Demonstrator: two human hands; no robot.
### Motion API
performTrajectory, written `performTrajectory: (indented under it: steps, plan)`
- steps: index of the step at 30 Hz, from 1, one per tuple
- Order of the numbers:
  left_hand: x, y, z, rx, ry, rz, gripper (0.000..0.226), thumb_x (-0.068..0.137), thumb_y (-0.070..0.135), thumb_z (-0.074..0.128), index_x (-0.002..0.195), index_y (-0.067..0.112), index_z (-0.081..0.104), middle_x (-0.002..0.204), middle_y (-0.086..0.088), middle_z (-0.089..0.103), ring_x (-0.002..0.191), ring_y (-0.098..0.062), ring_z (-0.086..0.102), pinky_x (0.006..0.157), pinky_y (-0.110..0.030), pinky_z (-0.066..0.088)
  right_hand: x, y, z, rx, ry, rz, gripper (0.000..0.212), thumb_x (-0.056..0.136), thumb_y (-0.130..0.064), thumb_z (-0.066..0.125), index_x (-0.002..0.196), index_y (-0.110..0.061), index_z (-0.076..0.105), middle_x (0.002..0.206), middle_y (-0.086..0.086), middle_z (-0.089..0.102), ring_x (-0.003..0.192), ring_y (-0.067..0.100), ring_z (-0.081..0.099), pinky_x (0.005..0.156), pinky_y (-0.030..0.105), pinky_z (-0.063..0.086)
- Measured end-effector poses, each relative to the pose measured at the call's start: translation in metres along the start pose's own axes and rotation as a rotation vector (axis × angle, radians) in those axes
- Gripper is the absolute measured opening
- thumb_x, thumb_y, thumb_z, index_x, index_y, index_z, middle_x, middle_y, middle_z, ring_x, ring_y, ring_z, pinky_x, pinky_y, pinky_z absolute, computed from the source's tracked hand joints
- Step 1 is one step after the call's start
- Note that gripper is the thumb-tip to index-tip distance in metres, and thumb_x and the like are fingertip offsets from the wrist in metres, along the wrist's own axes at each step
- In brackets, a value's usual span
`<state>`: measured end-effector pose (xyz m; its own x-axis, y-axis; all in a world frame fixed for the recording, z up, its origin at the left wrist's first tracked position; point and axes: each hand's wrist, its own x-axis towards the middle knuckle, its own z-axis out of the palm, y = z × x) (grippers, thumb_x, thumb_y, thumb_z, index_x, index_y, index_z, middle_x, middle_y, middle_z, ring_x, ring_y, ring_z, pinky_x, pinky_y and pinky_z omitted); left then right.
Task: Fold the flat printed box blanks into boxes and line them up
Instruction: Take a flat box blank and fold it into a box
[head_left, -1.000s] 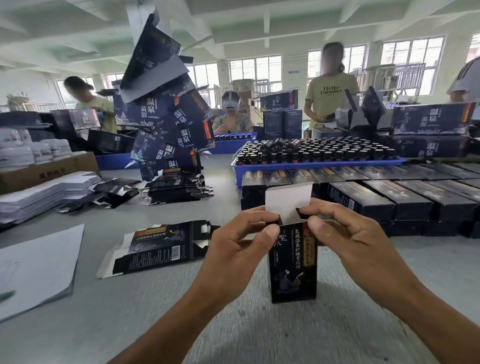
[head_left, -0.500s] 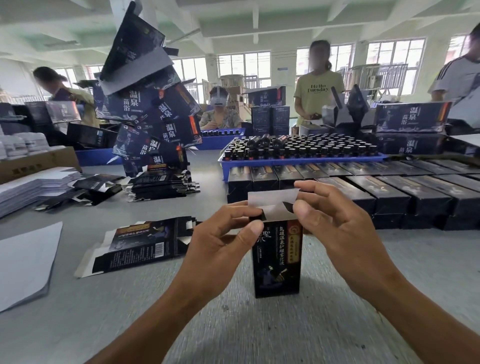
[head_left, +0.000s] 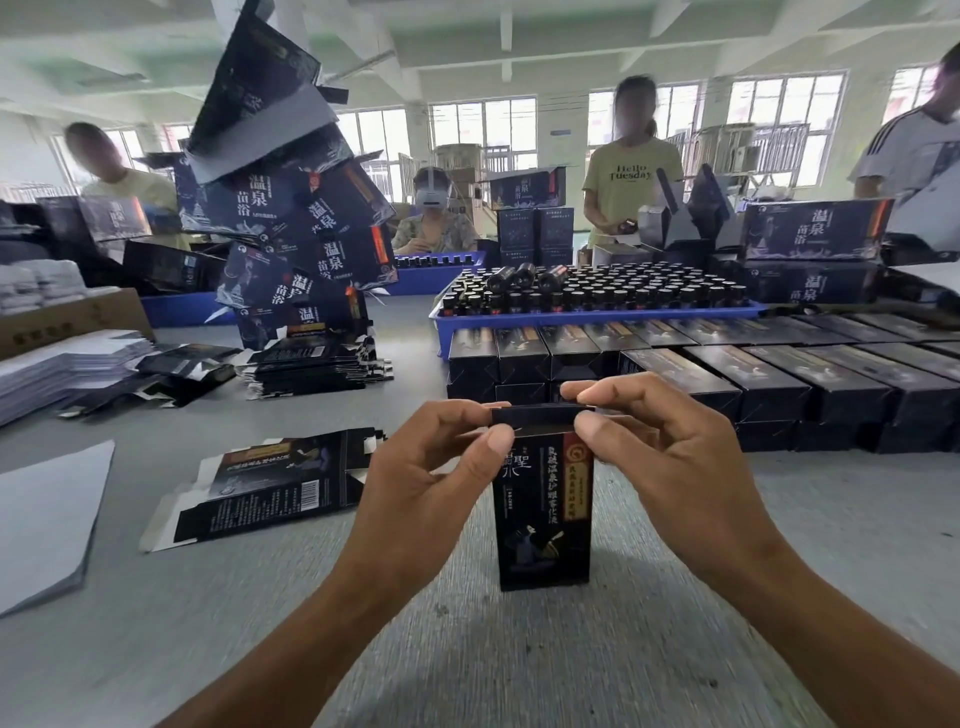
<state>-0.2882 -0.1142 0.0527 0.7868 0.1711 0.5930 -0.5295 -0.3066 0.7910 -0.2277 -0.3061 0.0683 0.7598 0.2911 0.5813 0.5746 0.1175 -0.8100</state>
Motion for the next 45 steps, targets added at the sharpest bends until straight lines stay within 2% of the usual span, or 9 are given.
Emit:
performTrajectory:
  steps: [4, 8, 15, 19, 26, 30, 33, 39, 45]
  plan:
    - [0.0, -0.001, 0.002, -0.008, 0.02, -0.011, 0.024, 0.084, 0.056, 0.064, 0.105, 0.045, 0.061, 0.109, 0.005, 0.074, 0.105, -0.019, 0.071, 0.084, -0.043, 0.061, -0.001, -0.001, 0.0, -0.026, -0.004, -0.013, 0.018, 0.091, -0.007, 0.068, 0.092, -0.024, 0.072, 0.11, -0.017, 0.073, 0.093, 0.006, 0.072, 0.074, 0.012, 0.054]
    - [-0.001, -0.001, 0.001, 0.088, -0.013, 0.014, 0.039, 0.088, 0.057, 0.056, 0.127, 0.053, 0.057, 0.123, 0.014, 0.068, 0.115, -0.011, 0.065, 0.085, -0.036, 0.06, -0.001, 0.0, 0.0, -0.038, -0.015, -0.028, 0.017, 0.091, -0.006, 0.067, 0.092, -0.022, 0.071, 0.111, -0.018, 0.073, 0.094, 0.005, 0.072, 0.075, 0.012, 0.054]
    - [-0.001, -0.003, -0.002, 0.159, -0.006, 0.084, 0.029, 0.092, 0.046, 0.058, 0.116, 0.035, 0.071, 0.12, 0.013, 0.069, 0.118, -0.015, 0.063, 0.08, -0.039, 0.062, 0.001, 0.007, -0.005, -0.234, -0.021, -0.132, 0.005, 0.09, -0.02, 0.069, 0.091, -0.019, 0.074, 0.114, -0.014, 0.072, 0.104, 0.006, 0.069, 0.082, 0.021, 0.057]
    - [0.0, -0.004, -0.002, 0.179, 0.003, 0.125, 0.028, 0.092, 0.044, 0.056, 0.114, 0.034, 0.071, 0.118, 0.013, 0.069, 0.118, -0.018, 0.064, 0.076, -0.042, 0.063, 0.001, 0.008, -0.005, -0.371, -0.002, -0.251, 0.024, 0.09, -0.037, 0.063, 0.091, -0.016, 0.073, 0.117, -0.013, 0.069, 0.107, 0.004, 0.067, 0.083, 0.02, 0.055]
    - [0.002, -0.008, 0.001, 0.234, -0.015, 0.159, 0.028, 0.095, 0.042, 0.055, 0.118, 0.03, 0.066, 0.118, 0.011, 0.067, 0.114, -0.016, 0.064, 0.073, -0.035, 0.063, 0.002, 0.017, -0.003, -0.415, 0.018, -0.281, 0.023, 0.093, -0.038, 0.063, 0.096, -0.016, 0.069, 0.12, -0.014, 0.067, 0.105, 0.0, 0.064, 0.081, 0.011, 0.051]
    - [-0.004, -0.018, 0.001, 0.204, -0.173, -0.032, 0.063, 0.086, 0.045, 0.066, 0.137, 0.065, 0.034, 0.118, 0.021, 0.064, 0.112, 0.001, 0.063, 0.072, -0.019, 0.058, -0.002, 0.027, 0.0, -0.543, -0.01, -0.202, 0.031, 0.096, -0.038, 0.062, 0.125, -0.028, 0.059, 0.138, -0.017, 0.057, 0.115, 0.001, 0.06, 0.087, 0.01, 0.049]
    - [0.001, -0.026, -0.002, 0.087, -0.124, -0.215, 0.082, 0.079, 0.041, 0.072, 0.14, 0.066, 0.023, 0.109, 0.01, 0.072, 0.1, -0.008, 0.071, 0.072, -0.021, 0.059, -0.007, 0.034, 0.002, -0.692, -0.101, -0.121, 0.064, 0.095, -0.037, 0.065, 0.15, -0.037, 0.033, 0.156, -0.017, 0.035, 0.129, 0.008, 0.052, 0.101, 0.03, 0.051]
    - [0.009, -0.039, -0.005, -0.122, 0.062, -0.499, 0.061, 0.087, 0.027, 0.072, 0.137, 0.04, 0.04, 0.094, 0.002, 0.077, 0.085, -0.021, 0.076, 0.069, -0.038, 0.062, -0.016, 0.037, 0.018, -1.009, -0.521, -0.174, 0.072, 0.087, -0.062, 0.059, 0.149, -0.044, 0.025, 0.168, -0.01, 0.009, 0.145, 0.019, 0.031, 0.115, 0.047, 0.037]
    - [0.009, -0.04, -0.001, -0.138, -0.097, -0.469, 0.049, 0.092, 0.032, 0.066, 0.137, 0.039, 0.048, 0.102, -0.001, 0.077, 0.091, -0.022, 0.075, 0.071, -0.031, 0.061, -0.003, 0.038, 0.004, -0.982, -0.405, -0.186, 0.056, 0.092, -0.04, 0.065, 0.146, -0.035, 0.047, 0.163, -0.011, 0.028, 0.142, 0.018, 0.037, 0.116, 0.038, 0.036]
